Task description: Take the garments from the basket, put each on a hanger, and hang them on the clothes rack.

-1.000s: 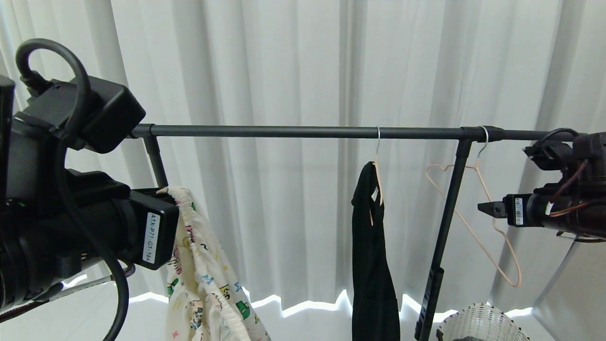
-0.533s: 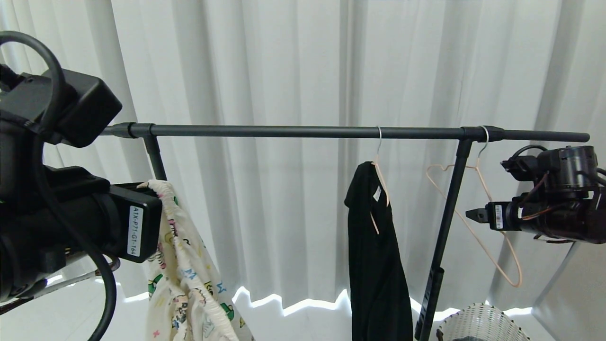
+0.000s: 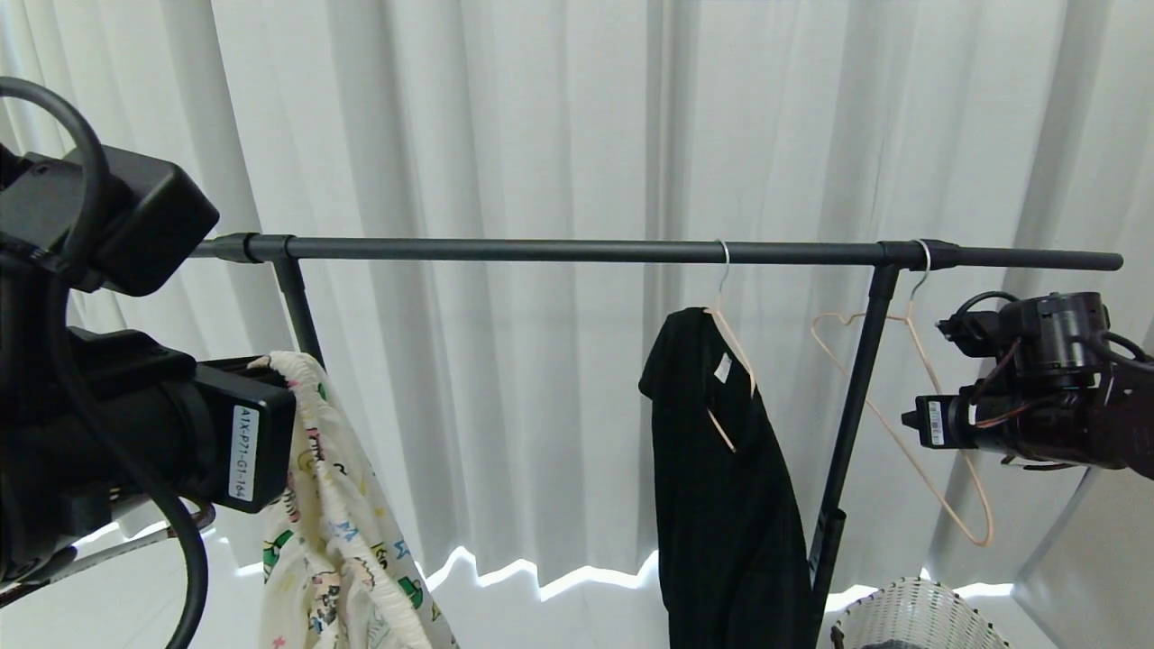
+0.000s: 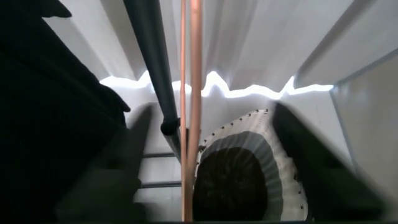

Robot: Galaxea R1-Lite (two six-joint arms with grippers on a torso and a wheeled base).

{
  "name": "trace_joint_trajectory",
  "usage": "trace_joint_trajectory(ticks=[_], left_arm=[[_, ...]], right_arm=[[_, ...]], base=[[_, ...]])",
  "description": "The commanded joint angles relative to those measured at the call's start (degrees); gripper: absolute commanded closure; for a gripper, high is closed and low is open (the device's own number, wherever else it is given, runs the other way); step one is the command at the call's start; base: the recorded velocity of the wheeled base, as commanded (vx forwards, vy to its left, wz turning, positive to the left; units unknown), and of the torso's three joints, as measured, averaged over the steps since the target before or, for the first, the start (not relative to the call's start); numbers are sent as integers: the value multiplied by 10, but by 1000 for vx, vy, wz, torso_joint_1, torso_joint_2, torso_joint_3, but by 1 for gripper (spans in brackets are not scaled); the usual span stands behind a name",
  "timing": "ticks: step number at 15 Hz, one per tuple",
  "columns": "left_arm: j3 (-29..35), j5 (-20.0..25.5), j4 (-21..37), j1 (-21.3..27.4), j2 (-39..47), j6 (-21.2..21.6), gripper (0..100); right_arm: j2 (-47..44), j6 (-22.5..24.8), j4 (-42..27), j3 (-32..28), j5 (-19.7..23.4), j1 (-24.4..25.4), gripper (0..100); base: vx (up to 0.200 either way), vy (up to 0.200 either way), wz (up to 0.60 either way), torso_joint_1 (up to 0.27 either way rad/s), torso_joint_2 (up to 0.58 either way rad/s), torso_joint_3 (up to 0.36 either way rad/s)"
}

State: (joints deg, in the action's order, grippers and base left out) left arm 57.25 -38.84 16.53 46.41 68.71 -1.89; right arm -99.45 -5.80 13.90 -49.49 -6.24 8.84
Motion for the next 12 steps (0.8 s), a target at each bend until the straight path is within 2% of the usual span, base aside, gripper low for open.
trace_joint_trajectory(ticks=[1,12], left_arm=[[1,0,0,0,2,0,100],[2,0,0,0,2,0,100]], right_arm=[[-4,-1,1,-2,1,0,100],[51,-7,26,14,11,2,100]], base=[[0,0,0,0,0,0],[0,0,0,0,0,0]])
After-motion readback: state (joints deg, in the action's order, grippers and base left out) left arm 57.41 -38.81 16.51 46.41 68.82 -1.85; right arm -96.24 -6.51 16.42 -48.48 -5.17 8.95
